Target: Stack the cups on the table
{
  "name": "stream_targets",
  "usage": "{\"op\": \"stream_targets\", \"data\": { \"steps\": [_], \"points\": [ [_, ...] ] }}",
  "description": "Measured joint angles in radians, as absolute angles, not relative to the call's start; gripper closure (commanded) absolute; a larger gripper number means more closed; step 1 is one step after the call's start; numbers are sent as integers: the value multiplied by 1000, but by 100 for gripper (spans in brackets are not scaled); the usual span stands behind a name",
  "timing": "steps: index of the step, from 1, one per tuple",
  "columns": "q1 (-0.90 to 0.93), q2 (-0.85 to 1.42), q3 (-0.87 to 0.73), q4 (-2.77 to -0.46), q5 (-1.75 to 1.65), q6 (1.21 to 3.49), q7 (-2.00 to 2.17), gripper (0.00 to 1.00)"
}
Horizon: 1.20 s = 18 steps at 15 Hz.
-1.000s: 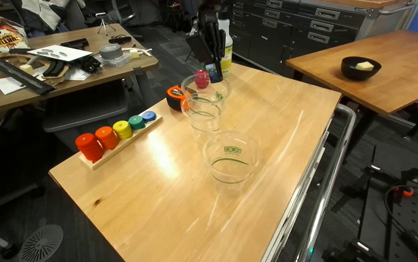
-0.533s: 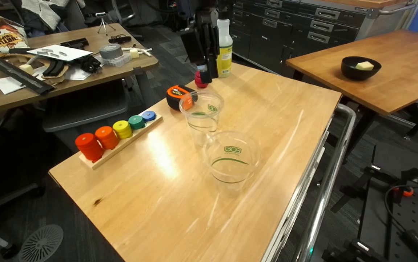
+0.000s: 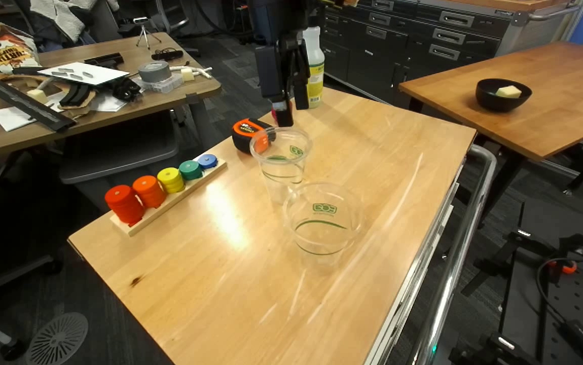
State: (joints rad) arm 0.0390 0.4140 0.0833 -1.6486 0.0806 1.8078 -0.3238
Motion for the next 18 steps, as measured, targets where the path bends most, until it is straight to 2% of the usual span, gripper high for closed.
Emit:
{"op": "stream_targets", "data": {
  "steps": [2,3,4,6,7,12,14,18],
  "points": [
    [39,410,83,-1689,81,1840,-324,0],
    [38,410,83,-1707,81,1853,-324,8],
    [37,410,83,-1724,81,1864,-324,26],
    [34,410,83,-1755,83,1902,-324,39],
    [32,410,83,-1770,89,1934,-324,49],
    [24,407,83,-1818,131,2116,-308,87],
    [24,396,83,-1831,127,2167,-285,99],
    [25,351,71,-1866,81,2187,-208,99]
  ]
}}
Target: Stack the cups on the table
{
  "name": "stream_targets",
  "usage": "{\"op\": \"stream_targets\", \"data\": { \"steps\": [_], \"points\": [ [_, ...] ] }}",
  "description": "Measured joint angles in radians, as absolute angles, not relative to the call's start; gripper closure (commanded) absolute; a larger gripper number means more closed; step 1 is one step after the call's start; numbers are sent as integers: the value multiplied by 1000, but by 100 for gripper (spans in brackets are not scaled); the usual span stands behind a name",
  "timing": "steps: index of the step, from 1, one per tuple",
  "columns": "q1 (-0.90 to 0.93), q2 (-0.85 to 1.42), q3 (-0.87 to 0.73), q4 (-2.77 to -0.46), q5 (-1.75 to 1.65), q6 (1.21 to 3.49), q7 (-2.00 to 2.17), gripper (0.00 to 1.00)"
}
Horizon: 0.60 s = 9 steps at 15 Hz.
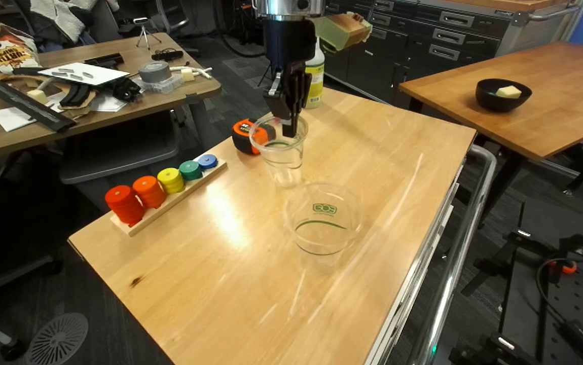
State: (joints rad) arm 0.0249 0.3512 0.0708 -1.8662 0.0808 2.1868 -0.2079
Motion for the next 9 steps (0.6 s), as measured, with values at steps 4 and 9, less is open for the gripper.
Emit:
{"op": "stream_targets", "data": {
  "steps": [4,9],
  "points": [
    [18,290,42,-1888,88,2094,-88,99],
    [-14,186,26,-1883,183,1950,-34,99]
  ]
}}
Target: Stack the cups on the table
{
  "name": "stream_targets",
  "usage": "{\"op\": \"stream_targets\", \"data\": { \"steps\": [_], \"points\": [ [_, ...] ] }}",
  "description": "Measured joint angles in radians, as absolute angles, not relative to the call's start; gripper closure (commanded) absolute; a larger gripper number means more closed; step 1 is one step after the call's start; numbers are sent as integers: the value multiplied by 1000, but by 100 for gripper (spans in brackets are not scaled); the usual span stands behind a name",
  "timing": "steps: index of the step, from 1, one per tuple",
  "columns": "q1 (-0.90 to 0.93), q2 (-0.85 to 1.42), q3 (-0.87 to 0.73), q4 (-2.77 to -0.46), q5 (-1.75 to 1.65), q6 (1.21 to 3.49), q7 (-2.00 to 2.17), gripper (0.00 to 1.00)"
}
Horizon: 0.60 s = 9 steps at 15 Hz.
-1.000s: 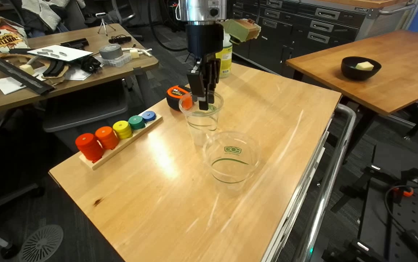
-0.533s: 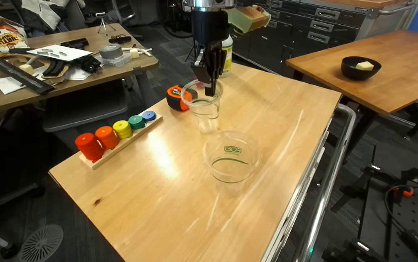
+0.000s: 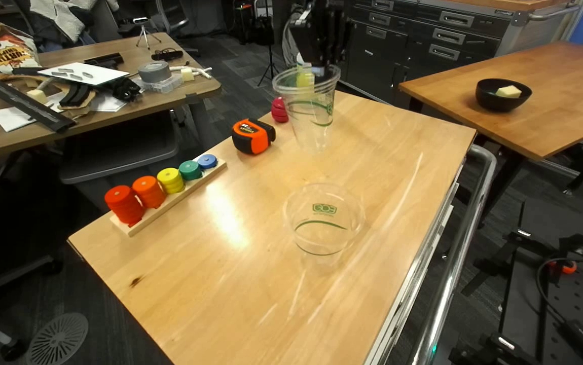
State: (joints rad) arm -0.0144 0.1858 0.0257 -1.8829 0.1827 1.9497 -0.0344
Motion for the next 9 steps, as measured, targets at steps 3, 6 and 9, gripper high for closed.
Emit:
{"op": "stream_targets", "data": {
  "steps": [3,6,9],
  "points": [
    [-15,103,30,-1888,243,1895,-35,99],
    [2,22,43,-1917,275,1887,-44,99],
    [32,-47,60,-1981,281,1877,-53,99]
  ]
}}
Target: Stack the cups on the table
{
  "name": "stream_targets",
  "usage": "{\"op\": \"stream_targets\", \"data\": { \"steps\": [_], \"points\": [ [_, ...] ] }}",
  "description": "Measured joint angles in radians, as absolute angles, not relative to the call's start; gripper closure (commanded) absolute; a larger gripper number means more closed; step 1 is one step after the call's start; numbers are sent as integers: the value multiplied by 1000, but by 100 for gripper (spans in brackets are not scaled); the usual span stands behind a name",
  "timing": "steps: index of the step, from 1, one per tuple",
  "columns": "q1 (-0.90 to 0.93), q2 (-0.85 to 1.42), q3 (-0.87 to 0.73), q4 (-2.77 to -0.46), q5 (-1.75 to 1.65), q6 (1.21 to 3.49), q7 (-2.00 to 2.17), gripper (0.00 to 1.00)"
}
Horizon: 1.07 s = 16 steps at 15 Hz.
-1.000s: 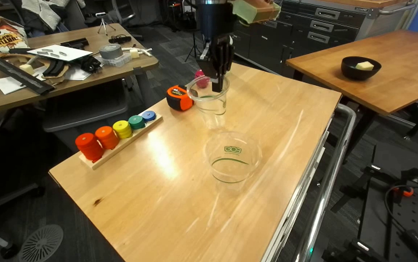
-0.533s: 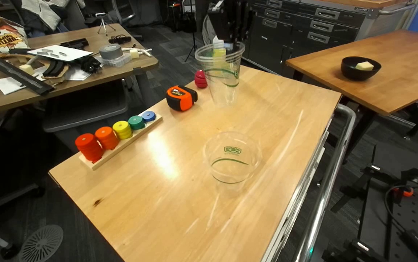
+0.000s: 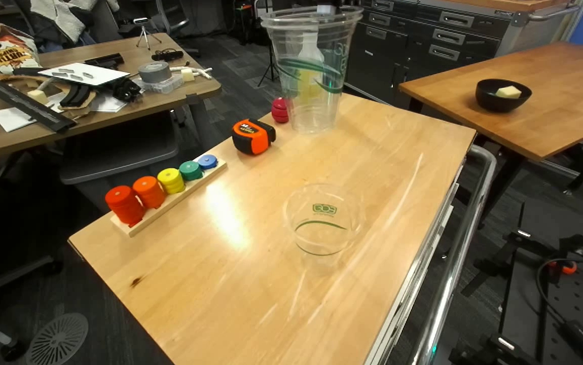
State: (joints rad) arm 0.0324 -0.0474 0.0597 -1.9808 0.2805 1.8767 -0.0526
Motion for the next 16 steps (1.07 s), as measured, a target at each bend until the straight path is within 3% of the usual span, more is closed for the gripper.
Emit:
{"op": "stream_targets", "data": {
  "steps": [6,16],
  "points": [
    [88,-150,86,-2147,281,1897,-125,99],
    [144,-210,89,-2312,322,2136,-288,99]
  ]
}}
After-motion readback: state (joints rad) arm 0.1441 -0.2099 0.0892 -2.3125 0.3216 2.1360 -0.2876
